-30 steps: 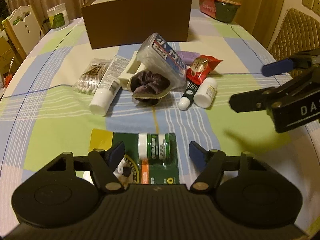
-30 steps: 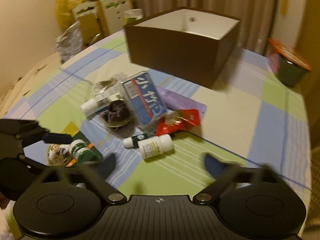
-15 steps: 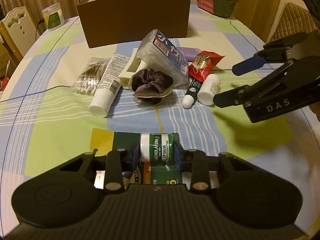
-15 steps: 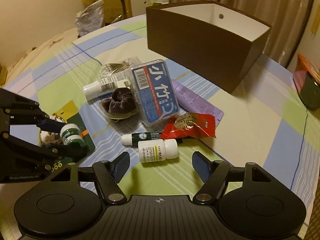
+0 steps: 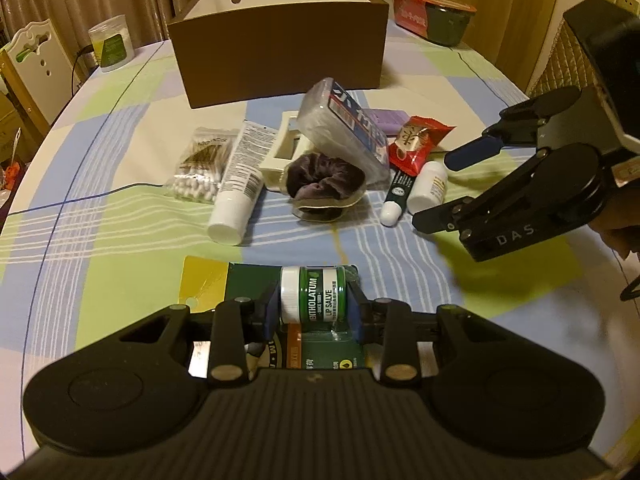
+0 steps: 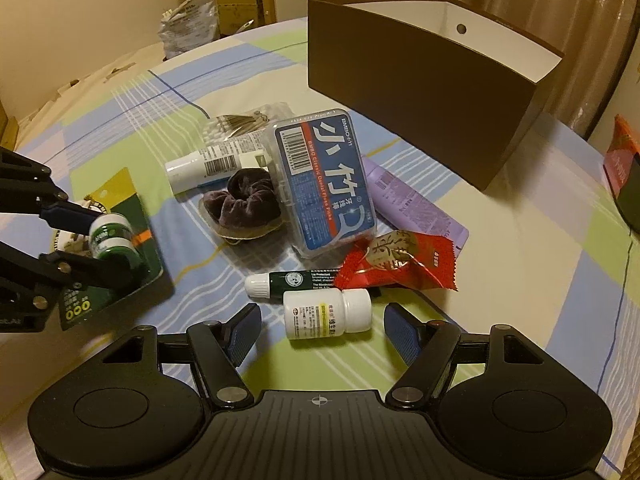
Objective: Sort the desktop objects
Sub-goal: 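Grasp the white pill bottle with the right gripper while the left gripper holds the card, then carry the card and pill bottle with both grippers over the brown box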
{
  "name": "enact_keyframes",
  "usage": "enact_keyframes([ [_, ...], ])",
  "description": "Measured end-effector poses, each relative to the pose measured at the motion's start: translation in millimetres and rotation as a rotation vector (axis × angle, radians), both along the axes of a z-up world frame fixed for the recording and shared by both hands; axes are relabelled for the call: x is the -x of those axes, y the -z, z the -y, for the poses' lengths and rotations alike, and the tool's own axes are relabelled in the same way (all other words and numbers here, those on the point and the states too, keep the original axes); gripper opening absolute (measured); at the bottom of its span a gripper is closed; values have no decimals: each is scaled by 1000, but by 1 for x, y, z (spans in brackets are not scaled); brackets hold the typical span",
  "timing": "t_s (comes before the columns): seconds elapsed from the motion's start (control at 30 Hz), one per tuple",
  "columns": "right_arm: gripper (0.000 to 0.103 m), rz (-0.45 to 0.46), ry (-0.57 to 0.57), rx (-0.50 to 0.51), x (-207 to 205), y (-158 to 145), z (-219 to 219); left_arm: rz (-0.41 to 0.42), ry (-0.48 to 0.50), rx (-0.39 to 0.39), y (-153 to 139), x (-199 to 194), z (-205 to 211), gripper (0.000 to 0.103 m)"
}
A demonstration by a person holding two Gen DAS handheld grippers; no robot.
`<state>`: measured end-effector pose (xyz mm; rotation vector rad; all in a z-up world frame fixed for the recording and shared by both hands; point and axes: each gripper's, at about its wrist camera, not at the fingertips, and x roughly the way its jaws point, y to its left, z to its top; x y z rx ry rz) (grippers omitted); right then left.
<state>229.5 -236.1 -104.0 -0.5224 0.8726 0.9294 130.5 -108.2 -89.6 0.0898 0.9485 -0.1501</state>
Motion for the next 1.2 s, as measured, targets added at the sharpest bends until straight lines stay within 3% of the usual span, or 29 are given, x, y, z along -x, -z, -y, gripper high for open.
enact_keyframes([
  [0.17, 71, 18, -3, 11, 0, 0, -3, -2, -9, 0, -1, 3, -6, 29],
  [0.2, 52, 19, -1, 13, -1, 0, -3, -3, -10, 2, -1, 3, -7, 29],
  [0.23, 46, 13, -1, 22, -1, 0, -3, -3, -11, 3, -1, 4, -7, 29],
  [0.63, 46, 21, 38, -2, 15, -20, 4, 17, -7, 16, -10, 8, -14, 29],
  [1.2, 46, 65, 193, -88, 12, -82, 17, 114, 30, -26, -52, -15, -19, 29],
])
